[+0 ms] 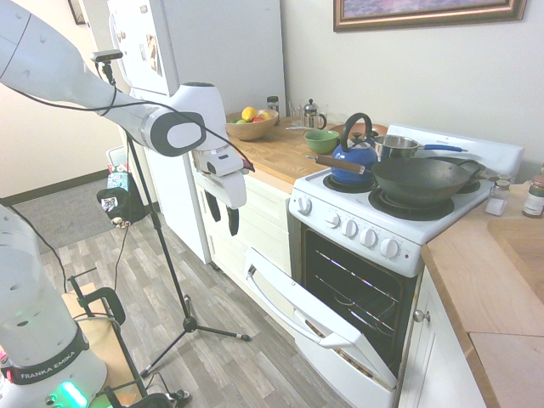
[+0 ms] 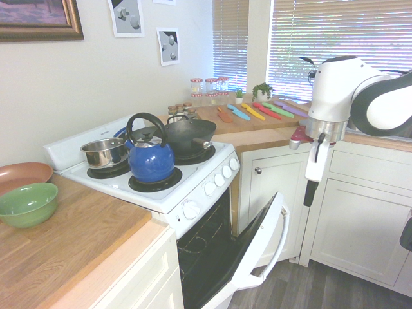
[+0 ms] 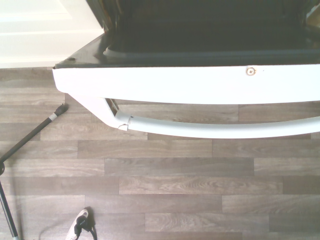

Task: Close the oven

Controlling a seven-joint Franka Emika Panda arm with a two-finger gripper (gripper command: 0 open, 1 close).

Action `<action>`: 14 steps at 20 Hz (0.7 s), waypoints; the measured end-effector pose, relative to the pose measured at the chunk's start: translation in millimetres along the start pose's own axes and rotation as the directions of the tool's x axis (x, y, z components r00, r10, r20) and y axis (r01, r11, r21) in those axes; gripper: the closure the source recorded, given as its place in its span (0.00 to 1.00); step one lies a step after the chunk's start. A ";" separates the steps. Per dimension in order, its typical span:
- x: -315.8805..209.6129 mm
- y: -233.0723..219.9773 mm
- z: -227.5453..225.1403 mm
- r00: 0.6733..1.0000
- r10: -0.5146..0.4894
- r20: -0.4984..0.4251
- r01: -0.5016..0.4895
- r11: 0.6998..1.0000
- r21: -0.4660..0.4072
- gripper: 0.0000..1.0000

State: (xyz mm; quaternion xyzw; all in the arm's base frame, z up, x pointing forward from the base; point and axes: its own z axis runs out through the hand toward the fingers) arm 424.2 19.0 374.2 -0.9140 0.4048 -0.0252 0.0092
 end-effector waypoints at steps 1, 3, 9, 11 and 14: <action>0.0 0.0 0.3 1.000 0.000 0.000 0.000 1.000 -0.001 0.00; 2.3 2.2 1.0 1.000 0.004 0.001 -0.004 1.000 -0.004 0.00; 26.4 22.6 37.3 0.999 0.010 0.052 -0.009 1.000 -0.022 0.00; 33.9 28.2 64.9 0.999 0.018 0.048 -0.017 1.000 -0.022 0.00; 38.8 34.1 109.3 0.997 0.014 0.071 -0.012 1.000 -0.029 0.00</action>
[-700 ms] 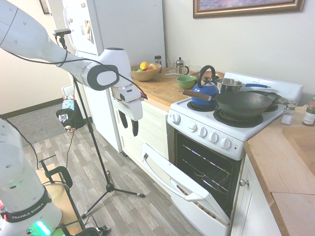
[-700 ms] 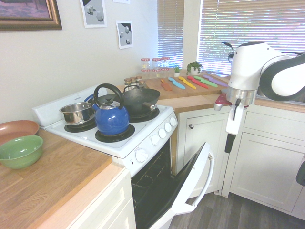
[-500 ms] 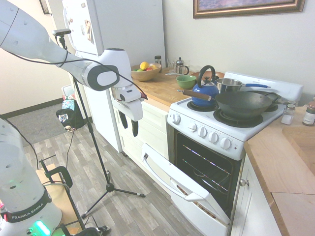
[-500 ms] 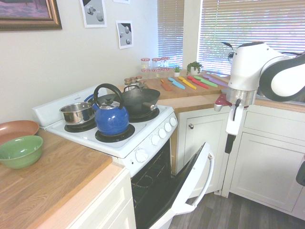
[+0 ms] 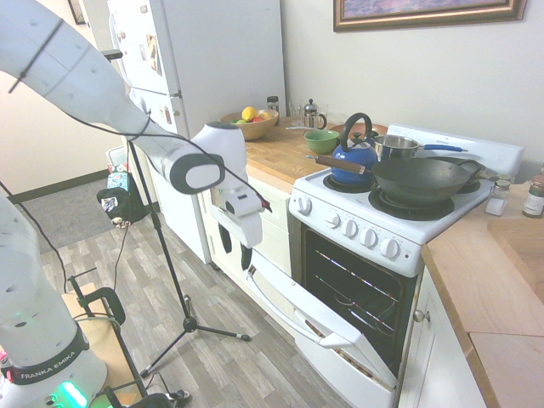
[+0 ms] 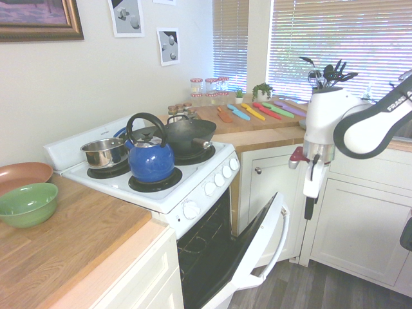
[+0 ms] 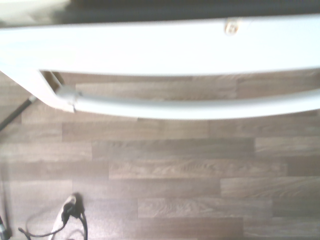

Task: Close the oven

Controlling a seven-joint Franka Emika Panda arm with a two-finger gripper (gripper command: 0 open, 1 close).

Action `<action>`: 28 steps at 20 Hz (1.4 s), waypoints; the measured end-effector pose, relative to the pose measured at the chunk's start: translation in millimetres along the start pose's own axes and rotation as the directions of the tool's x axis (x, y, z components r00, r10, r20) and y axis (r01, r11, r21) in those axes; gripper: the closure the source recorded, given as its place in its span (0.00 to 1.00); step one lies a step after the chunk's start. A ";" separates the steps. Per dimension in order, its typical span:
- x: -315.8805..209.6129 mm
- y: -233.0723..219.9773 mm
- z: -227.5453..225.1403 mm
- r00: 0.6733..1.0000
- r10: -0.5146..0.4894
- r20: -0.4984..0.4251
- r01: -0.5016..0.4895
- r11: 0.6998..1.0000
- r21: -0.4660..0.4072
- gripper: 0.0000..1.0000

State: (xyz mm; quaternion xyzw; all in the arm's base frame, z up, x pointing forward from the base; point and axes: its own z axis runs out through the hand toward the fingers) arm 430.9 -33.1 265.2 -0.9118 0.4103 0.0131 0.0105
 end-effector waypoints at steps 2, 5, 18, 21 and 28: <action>2.2 -0.5 28.7 1.000 -0.013 0.002 0.013 1.000 -0.002 0.00; 2.3 -6.4 65.8 0.999 -0.031 -0.027 0.031 0.999 0.012 0.00; 19.7 -41.8 129.1 0.994 -0.019 -0.106 0.027 0.997 0.076 0.00; 20.7 -45.4 140.3 0.992 -0.016 -0.122 0.027 0.996 0.086 0.00; 27.9 -67.1 147.3 0.988 -0.034 -0.153 0.048 0.994 0.093 0.00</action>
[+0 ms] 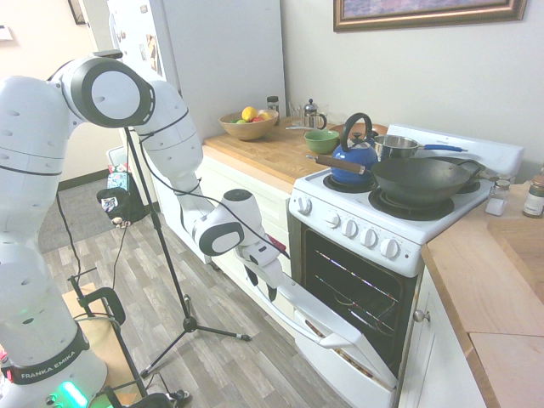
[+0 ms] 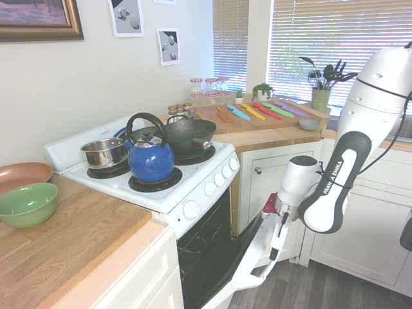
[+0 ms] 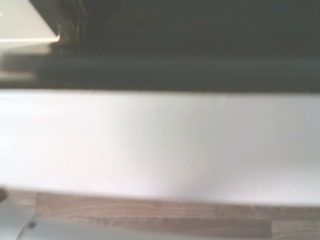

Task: Close the oven

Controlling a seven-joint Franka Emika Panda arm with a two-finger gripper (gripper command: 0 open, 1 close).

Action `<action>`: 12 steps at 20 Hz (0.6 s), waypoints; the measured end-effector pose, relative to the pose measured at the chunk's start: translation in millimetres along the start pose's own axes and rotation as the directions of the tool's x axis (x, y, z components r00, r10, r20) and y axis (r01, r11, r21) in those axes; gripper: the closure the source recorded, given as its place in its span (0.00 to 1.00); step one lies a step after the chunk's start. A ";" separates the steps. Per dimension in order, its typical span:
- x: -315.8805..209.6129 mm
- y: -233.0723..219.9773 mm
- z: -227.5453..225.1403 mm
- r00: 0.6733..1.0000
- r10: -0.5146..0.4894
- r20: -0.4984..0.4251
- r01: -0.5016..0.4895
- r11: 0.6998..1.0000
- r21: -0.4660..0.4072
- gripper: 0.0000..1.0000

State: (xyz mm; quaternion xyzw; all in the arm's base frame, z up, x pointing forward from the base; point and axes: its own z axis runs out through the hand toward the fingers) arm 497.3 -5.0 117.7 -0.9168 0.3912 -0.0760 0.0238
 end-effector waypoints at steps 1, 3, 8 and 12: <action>2.0 -1.7 3.6 1.000 0.002 -0.001 -0.002 1.000 -0.001 0.00; 8.1 -4.6 11.3 1.000 0.008 -0.005 -0.008 1.000 -0.002 0.00; 26.6 -12.1 18.8 1.000 0.015 -0.024 -0.015 1.000 -0.001 0.00; 41.2 -25.1 10.0 0.999 0.008 -0.054 -0.007 1.000 0.009 0.00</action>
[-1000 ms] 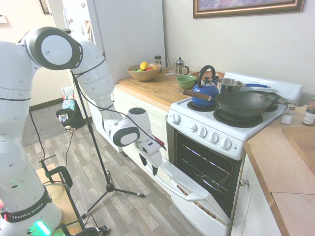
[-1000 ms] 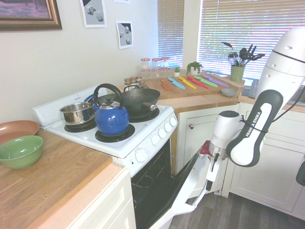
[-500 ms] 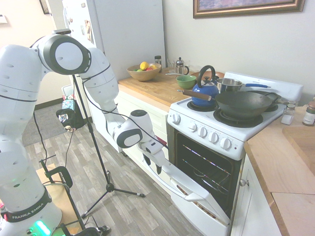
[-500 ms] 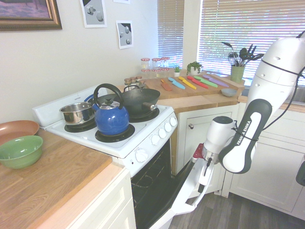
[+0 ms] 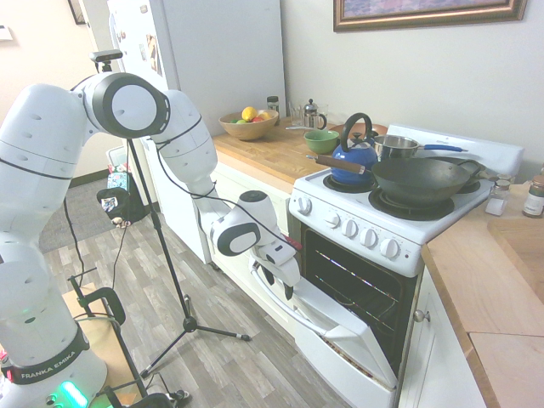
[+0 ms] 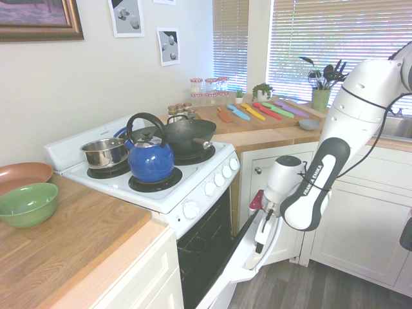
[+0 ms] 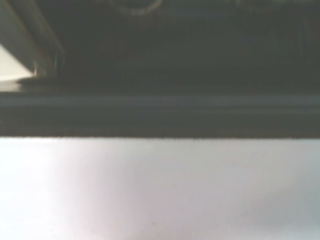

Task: Close the oven

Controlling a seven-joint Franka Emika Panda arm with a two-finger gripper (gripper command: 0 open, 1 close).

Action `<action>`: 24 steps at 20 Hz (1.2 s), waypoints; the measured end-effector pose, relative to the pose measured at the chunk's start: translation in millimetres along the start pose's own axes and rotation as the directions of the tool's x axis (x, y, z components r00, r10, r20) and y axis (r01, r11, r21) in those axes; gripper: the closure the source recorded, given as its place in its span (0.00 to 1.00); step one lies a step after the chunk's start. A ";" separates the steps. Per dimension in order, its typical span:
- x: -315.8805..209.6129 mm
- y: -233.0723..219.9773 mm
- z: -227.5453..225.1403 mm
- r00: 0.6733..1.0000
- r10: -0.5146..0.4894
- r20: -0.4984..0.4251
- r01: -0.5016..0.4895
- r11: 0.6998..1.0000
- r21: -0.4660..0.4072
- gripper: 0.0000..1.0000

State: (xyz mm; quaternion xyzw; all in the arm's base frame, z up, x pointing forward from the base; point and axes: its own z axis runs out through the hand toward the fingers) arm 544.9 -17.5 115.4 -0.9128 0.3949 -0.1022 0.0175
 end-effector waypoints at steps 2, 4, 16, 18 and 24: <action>4.6 -7.4 -3.5 1.000 -0.005 -0.006 0.005 1.000 0.005 0.00; 9.3 -13.2 -6.6 1.000 -0.010 -0.010 0.010 1.000 0.003 0.00; 40.5 -63.7 -64.4 0.997 -0.026 -0.077 0.028 0.999 0.031 0.00; 31.7 -48.6 -86.7 0.998 -0.027 -0.064 0.029 0.999 0.022 0.00; -27.6 25.3 -134.8 0.996 -0.009 0.094 0.014 0.998 -0.058 0.00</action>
